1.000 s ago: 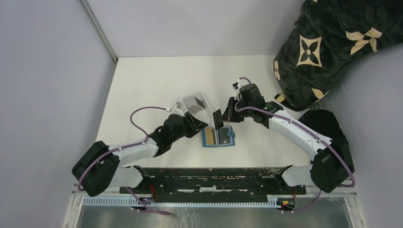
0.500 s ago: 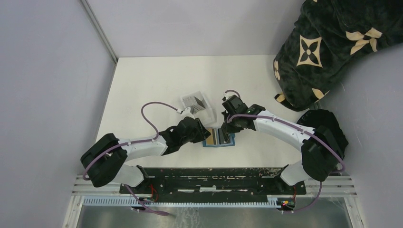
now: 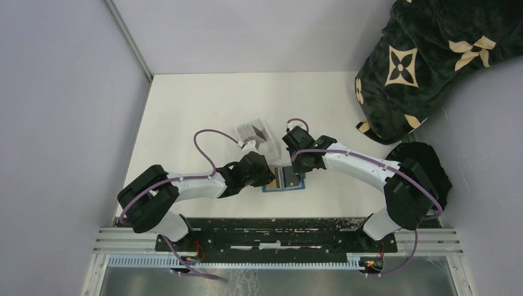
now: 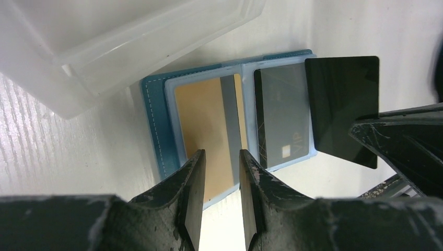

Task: Put the credit cards into the card holder
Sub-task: Turn over the card slot in the card holder.

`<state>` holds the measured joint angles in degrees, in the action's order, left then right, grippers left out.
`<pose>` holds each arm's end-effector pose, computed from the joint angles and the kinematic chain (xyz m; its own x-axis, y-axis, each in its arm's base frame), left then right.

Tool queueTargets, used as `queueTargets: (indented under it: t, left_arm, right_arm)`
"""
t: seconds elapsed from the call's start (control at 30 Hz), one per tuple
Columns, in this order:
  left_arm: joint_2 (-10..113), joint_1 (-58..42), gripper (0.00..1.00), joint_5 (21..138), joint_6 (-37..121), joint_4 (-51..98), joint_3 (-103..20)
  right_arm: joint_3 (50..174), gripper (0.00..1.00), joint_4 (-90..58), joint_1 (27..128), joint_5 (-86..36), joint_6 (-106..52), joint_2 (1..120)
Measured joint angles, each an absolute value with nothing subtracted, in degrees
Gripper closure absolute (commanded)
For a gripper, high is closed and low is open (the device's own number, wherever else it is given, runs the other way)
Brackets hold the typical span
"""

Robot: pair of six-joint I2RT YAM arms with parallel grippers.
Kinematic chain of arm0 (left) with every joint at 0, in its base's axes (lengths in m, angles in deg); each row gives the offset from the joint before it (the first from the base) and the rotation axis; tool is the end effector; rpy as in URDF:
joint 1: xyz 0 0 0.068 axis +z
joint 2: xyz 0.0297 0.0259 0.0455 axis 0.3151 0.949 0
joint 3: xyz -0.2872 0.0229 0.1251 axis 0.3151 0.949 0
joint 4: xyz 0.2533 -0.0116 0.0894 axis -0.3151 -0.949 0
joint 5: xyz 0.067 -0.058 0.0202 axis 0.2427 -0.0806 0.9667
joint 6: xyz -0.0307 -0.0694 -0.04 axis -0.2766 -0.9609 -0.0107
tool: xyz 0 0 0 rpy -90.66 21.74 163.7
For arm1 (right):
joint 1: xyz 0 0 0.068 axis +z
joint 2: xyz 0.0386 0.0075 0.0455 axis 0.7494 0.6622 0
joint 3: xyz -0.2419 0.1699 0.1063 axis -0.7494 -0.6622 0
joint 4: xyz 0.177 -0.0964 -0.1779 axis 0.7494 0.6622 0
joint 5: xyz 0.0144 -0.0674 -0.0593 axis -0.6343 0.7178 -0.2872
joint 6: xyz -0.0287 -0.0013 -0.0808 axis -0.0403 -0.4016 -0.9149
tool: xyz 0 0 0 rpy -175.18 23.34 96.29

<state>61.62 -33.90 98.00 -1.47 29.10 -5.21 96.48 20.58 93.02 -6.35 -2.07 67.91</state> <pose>0.2046 -0.2420 0.1657 -0.8055 -0.2743 -0.5252 0.0641 0.8409 -0.5374 0.2409 0.2167 0.2195 -0.8831 -0.1470 -0.4455 -0.1992 0.9773 0.0724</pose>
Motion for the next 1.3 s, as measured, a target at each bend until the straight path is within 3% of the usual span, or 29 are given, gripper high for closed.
queueTargets:
  t: [0.43, 1.3]
  left_arm:
    - [65.4, -34.62, 0.63, 98.02, -0.39, 27.26, -8.1]
    - [66.03, -35.5, 0.64, 98.11, -0.37, 26.74, -8.86]
  right_arm:
    - [96.55, 0.99, 22.81, 93.31, -0.21, -3.93, 67.15]
    - [91.96, 0.99, 18.33, 89.02, -9.04, 0.88, 65.03]
